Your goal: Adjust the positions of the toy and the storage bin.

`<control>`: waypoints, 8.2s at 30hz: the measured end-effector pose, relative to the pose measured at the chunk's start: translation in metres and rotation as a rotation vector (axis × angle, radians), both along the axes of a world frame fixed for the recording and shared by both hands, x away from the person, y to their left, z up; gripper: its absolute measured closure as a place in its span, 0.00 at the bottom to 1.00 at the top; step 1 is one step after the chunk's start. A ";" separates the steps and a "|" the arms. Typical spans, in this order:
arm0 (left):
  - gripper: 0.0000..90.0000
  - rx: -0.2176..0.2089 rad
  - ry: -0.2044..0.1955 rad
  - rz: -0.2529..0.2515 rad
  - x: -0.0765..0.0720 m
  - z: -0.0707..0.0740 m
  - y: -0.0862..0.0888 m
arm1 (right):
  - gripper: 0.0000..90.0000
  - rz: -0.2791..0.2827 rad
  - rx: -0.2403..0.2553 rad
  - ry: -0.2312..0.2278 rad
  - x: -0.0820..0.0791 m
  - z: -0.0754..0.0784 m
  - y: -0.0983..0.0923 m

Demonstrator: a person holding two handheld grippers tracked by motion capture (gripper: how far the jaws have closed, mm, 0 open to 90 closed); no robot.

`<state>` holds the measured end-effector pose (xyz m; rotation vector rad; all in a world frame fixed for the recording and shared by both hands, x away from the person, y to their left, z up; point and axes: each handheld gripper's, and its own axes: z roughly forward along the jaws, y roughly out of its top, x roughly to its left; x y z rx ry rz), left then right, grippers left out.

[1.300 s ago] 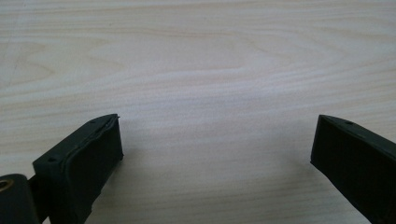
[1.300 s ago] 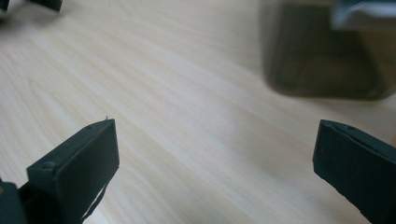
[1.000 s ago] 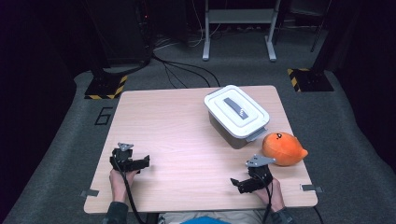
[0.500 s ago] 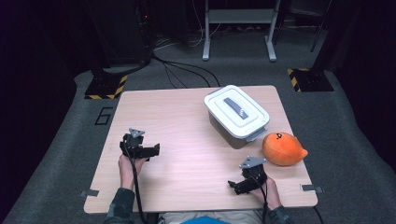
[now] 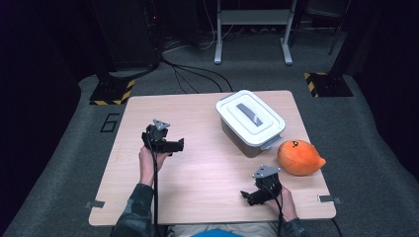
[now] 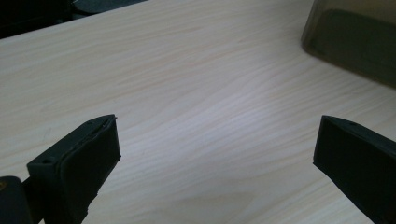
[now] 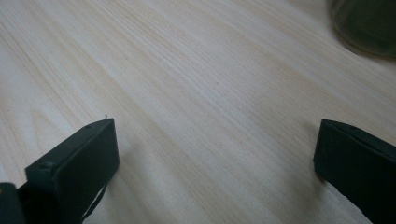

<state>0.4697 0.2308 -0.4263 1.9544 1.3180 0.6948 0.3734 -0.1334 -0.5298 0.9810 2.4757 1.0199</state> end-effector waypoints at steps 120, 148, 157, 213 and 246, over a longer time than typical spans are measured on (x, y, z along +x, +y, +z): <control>0.30 0.115 0.040 -0.331 0.065 0.036 -0.143 | 0.04 -0.003 0.027 0.001 0.001 0.001 -0.003; 0.04 0.085 -0.006 -0.471 0.093 0.045 -0.165 | 0.04 -0.006 0.031 0.001 0.001 0.001 -0.004; 0.00 0.102 0.026 -0.569 0.109 0.039 -0.191 | 0.05 -0.004 0.037 0.000 0.001 0.001 -0.004; 0.59 0.011 0.052 -0.646 0.062 0.036 -0.135 | 0.06 -0.016 0.039 -0.001 0.002 0.001 -0.005; 0.66 0.023 0.044 -0.693 0.060 0.037 -0.149 | 0.07 -0.023 0.039 -0.005 0.002 0.001 -0.005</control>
